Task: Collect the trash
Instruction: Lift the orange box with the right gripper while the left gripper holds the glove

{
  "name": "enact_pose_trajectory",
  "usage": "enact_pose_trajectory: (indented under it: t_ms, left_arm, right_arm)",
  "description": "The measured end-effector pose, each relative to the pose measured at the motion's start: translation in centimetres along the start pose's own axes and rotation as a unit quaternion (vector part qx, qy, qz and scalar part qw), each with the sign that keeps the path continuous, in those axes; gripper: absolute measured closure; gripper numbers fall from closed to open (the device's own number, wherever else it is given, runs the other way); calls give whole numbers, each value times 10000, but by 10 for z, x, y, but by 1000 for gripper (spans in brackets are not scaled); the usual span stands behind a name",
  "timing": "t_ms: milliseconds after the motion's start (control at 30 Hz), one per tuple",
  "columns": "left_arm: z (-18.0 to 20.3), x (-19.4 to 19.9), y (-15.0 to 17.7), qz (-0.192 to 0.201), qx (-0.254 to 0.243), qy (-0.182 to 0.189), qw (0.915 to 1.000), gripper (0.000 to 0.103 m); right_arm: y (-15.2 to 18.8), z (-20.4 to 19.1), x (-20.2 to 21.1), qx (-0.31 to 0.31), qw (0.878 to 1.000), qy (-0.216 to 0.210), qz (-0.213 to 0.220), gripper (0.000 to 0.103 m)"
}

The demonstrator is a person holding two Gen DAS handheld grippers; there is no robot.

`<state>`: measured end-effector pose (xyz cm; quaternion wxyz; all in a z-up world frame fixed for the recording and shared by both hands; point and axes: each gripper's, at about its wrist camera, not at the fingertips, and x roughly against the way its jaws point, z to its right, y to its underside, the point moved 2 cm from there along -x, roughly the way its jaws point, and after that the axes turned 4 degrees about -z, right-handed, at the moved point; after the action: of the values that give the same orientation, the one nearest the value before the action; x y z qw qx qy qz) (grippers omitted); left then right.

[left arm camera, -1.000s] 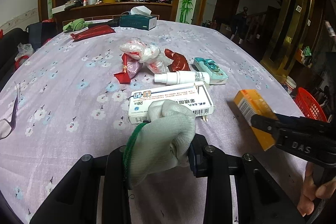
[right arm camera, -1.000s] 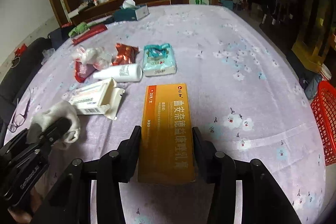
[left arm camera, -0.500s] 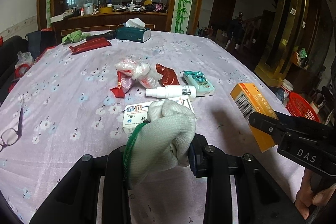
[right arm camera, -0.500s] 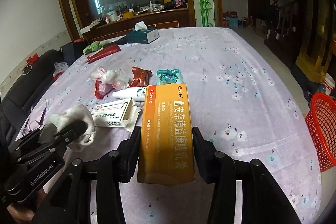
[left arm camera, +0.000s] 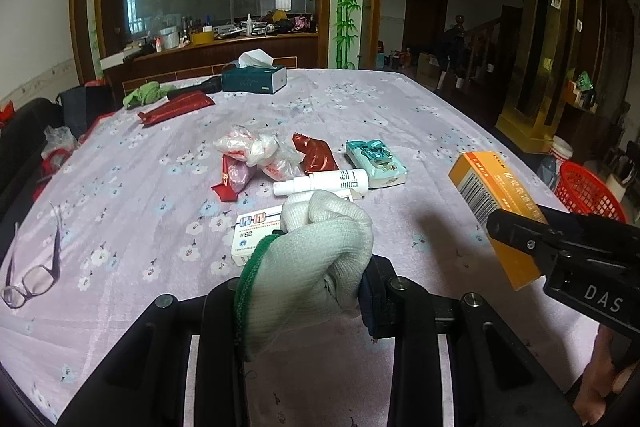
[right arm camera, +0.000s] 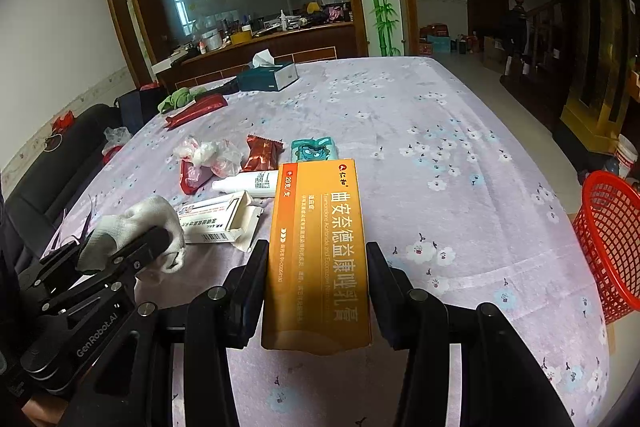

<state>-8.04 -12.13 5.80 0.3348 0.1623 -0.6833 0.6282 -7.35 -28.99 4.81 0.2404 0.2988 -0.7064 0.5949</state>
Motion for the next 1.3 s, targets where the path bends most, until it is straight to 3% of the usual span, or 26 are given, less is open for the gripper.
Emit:
enact_pose_trajectory:
  t_ms: [267,1300]
  left_arm:
    - [6,3,0,95,-147,-220,9996,72]
    - [6,-1,4,30,-137,-141,9998,72]
  right_arm:
    - [2,3,2,-17,10000,-16,-1,53]
    - [5,9,-3,-76,9999,-24,-135,53]
